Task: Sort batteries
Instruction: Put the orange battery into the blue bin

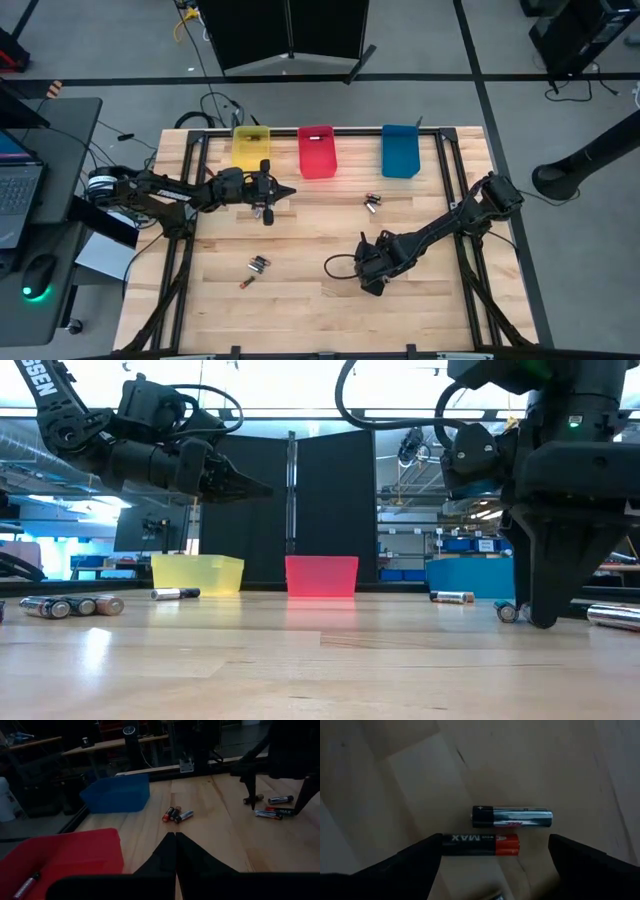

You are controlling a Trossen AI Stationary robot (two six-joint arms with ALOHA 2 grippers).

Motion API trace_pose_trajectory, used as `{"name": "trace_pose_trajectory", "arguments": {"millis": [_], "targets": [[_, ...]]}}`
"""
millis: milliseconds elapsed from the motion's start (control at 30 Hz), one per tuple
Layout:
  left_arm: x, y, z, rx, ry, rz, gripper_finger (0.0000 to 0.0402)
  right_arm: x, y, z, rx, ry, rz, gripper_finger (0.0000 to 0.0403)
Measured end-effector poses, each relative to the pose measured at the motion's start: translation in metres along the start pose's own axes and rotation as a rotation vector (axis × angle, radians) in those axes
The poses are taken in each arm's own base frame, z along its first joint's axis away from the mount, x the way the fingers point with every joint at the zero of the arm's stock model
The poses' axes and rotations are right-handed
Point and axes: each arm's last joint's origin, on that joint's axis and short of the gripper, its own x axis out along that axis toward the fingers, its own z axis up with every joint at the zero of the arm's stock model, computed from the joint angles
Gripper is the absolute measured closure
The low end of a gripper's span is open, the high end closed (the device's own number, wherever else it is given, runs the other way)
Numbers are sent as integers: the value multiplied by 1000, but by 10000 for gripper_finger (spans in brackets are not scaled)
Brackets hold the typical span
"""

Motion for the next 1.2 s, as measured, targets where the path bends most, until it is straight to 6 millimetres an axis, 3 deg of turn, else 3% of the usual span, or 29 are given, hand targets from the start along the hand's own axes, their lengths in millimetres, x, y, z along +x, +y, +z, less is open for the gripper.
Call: {"name": "trace_pose_trajectory", "arguments": {"millis": [433,833,1200], "targets": [[0,0,0,-1,1,0,396,0,-1,1,-9,-2,-2,82],[0,0,0,-3,4,-1,396,0,0,0,-25,14,11,166],[0,0,0,-3,4,-1,396,-1,1,0,-35,37,35,173]]}}
